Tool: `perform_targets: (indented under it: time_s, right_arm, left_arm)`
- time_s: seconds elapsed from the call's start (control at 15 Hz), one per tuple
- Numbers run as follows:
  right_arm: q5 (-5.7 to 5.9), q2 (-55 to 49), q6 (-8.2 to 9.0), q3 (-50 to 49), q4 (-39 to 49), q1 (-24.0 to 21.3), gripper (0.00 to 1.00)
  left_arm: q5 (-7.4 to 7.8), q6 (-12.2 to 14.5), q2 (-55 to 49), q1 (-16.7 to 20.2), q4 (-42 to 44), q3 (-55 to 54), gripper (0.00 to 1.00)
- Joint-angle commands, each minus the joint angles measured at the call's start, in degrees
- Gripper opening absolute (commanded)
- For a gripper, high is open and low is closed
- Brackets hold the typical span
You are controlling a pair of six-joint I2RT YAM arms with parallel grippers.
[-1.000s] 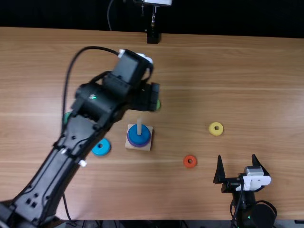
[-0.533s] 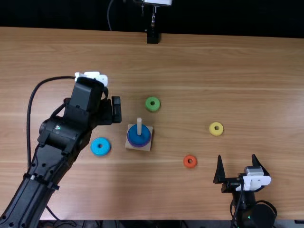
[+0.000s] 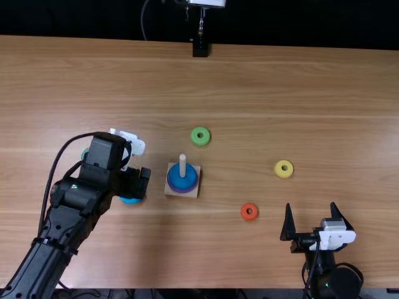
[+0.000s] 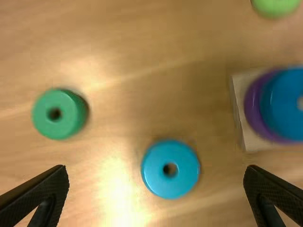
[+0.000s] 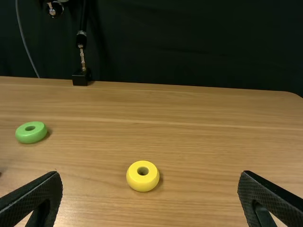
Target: Build the Hanoi tower: stack the rings onto the peg from bottom to top in this color order: purple, dark blue, light blue, dark green, light green, yellow, orange.
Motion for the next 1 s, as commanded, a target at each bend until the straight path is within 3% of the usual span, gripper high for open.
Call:
perform_targets:
  time_s: [0.0,0.4,0.93]
  right_arm:
    - [0.01,-0.69,-0.10,-0.75,-0.22,-0.73,1.00]
    - [0.01,-0.69,-0.10,-0.75,-0.22,-0.73,1.00]
    - [0.01,-0.69,-0.10,-0.75,-0.22,-0.73,1.00]
  left_arm:
    - [2.83,3.09,2.52,-0.01,0.15,-1.42,1.00]
    - [1.25,2.88,14.12,-0.28,-1.85,0.34,1.00]
    - [1.35,3.62,20.18,-0.36,-0.90,1.48,1.00]
